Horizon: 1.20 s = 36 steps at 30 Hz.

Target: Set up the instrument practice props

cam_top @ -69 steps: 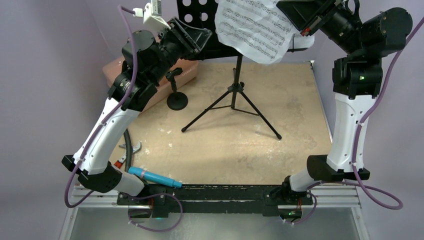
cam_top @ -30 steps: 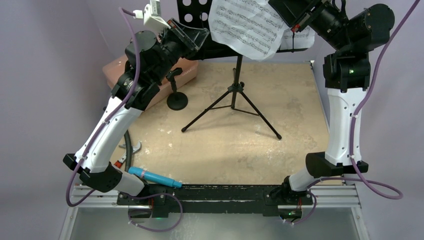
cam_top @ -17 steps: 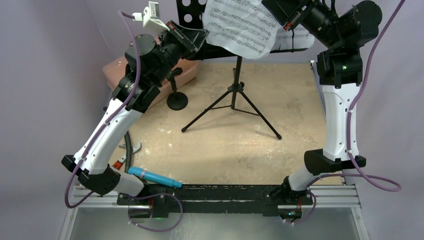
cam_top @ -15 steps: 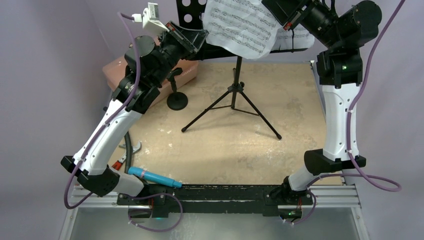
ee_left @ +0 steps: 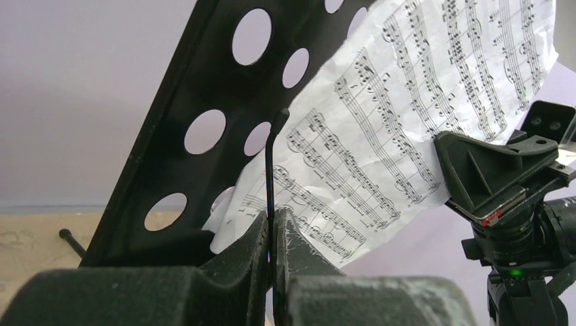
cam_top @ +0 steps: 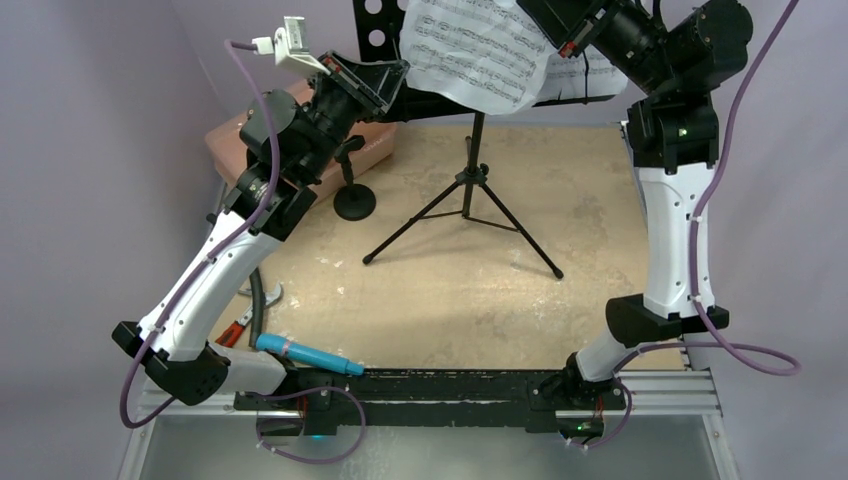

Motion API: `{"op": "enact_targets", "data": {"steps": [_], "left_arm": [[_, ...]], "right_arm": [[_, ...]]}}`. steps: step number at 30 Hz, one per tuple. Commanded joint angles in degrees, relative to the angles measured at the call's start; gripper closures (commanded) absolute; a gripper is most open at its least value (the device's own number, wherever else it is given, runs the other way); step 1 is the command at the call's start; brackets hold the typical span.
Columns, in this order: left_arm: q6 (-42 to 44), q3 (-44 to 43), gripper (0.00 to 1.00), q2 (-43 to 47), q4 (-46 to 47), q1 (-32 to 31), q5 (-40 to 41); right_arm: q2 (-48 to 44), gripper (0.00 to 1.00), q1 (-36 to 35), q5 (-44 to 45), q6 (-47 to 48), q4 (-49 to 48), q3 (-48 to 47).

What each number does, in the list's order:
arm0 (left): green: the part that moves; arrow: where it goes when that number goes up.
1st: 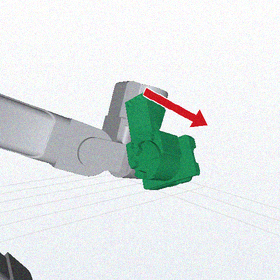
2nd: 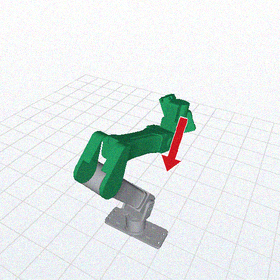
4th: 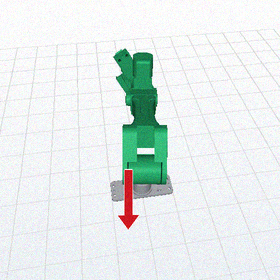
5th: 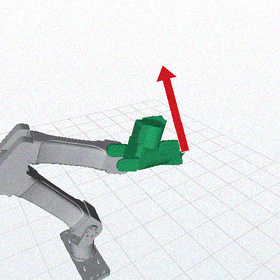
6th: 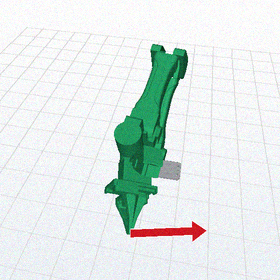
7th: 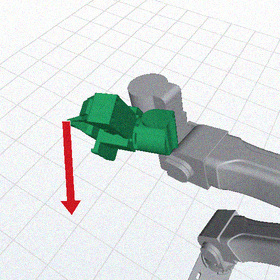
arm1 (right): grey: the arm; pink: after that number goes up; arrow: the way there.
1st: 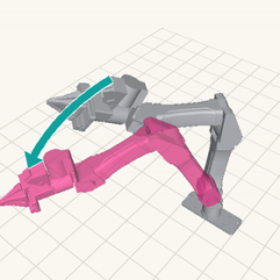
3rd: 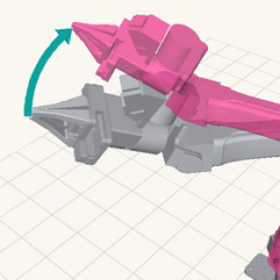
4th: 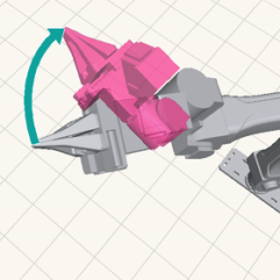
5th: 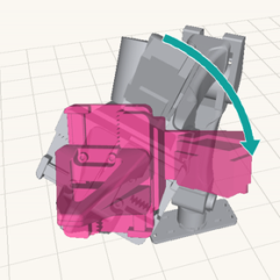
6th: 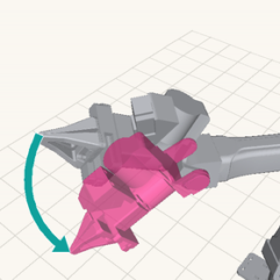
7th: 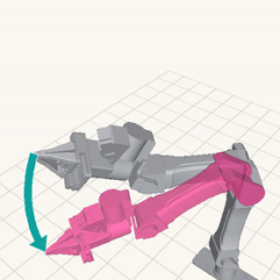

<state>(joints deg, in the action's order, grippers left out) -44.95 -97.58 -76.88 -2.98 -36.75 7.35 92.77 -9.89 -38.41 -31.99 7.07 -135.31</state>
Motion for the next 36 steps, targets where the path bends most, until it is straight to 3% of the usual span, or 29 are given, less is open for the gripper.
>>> {"op": "enact_targets", "data": {"steps": [1, 11, 27, 36], "left_arm": [[3.8, 0.2, 1.0, 1.7, 6.1, 0.4, -3.2], [5.8, 1.4, 1.0, 1.5, 11.4, 0.4, -8.7], [6.9, 0.9, 1.0, 0.9, 9.1, 0.4, -10.2], [7.5, 0.2, 1.0, 0.0, 7.7, 0.4, -11.2]], "right_arm": [[0.6, 1.0, -1.3, 1.0, 1.6, -0.7, -2.8], [2.3, 1.0, -3.1, 1.2, 1.7, -0.7, -4.0], [6.0, 1.0, -5.7, -1.4, 2.3, -2.8, -8.1], [6.0, 1.0, -8.8, -0.8, 7.5, -2.6, -8.4]]}}
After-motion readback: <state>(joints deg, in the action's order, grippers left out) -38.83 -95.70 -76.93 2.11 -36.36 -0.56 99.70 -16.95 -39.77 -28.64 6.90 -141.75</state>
